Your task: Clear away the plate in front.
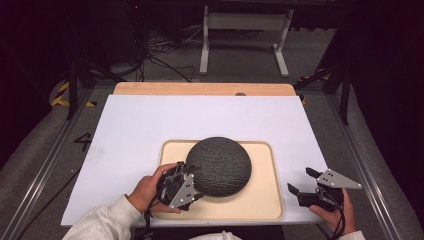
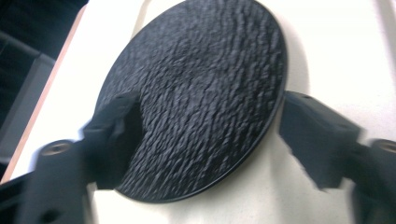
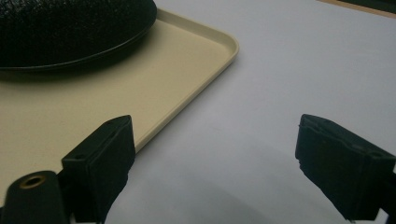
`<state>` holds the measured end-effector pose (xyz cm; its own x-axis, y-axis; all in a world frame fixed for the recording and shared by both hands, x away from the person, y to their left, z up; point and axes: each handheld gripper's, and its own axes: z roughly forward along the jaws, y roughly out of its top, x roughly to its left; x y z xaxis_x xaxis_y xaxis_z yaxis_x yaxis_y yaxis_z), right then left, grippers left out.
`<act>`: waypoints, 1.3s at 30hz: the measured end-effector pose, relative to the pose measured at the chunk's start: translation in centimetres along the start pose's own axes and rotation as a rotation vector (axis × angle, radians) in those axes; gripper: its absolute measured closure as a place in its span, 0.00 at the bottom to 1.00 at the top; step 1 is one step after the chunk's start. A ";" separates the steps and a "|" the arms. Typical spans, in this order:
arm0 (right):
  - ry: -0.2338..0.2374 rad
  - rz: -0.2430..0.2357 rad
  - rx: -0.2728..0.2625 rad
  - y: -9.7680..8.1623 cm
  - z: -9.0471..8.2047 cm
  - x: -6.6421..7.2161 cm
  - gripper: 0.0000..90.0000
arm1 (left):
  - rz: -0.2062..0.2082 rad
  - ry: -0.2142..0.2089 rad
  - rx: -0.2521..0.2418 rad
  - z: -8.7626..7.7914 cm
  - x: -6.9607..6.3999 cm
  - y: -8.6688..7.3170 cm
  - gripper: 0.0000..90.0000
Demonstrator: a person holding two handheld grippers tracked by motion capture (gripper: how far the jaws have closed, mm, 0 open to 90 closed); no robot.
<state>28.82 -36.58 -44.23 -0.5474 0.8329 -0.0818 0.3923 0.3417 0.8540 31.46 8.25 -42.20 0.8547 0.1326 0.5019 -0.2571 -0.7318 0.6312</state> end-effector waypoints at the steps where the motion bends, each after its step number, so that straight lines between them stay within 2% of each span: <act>1: 0.000 0.000 0.000 0.0 0.0 0.0 0.14 | -0.007 0.001 -0.001 -0.1 0.1 -0.1 0.22; 2: 0.000 0.000 0.000 0.0 0.0 0.0 0.14 | -0.029 -0.006 -0.008 -0.3 0.2 -0.3 0.21; 3: -0.001 -0.001 0.000 0.0 0.0 0.0 0.14 | -0.029 -0.005 -0.016 -0.3 0.4 -0.3 0.20; 5: -0.002 -0.002 0.001 0.0 0.0 0.0 0.14 | -0.046 0.016 0.013 -0.4 0.7 -0.5 0.19; 7: -0.004 -0.002 0.001 0.0 0.0 0.0 0.14 | -0.060 0.021 0.031 -0.6 0.8 -0.8 0.12; 10: -0.005 -0.004 0.000 0.0 0.0 0.0 0.14 | -0.087 0.017 0.005 -1.1 1.4 -1.4 0.11; 14: -0.004 -0.007 -0.002 0.0 0.0 0.1 0.14 | -0.103 0.030 -0.004 -1.5 1.8 -1.8 0.11; 16: -0.003 -0.007 -0.002 0.0 0.0 0.1 0.14 | -0.126 0.040 -0.011 -1.9 2.1 -2.2 0.11; 21: -0.001 -0.011 -0.003 0.0 0.0 0.1 0.14 | -0.137 0.070 0.001 -2.5 2.5 -2.9 0.13; 28: 0.002 -0.017 -0.004 0.1 0.0 0.2 0.14 | -0.165 0.089 0.018 -3.0 3.1 -4.0 0.13; 32: -0.001 -0.018 -0.007 0.1 0.0 0.2 0.14 | -0.204 0.105 0.030 -3.4 3.5 -5.1 0.13; 39: -0.003 -0.021 -0.003 0.1 0.0 0.2 0.14 | -0.241 0.127 0.044 -4.0 4.0 -6.6 0.13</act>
<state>28.73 -36.40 -44.18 -0.5532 0.8268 -0.1013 0.3782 0.3576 0.8538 34.78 16.34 -41.97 0.8248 0.3871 0.4122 -0.0309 -0.6970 0.7165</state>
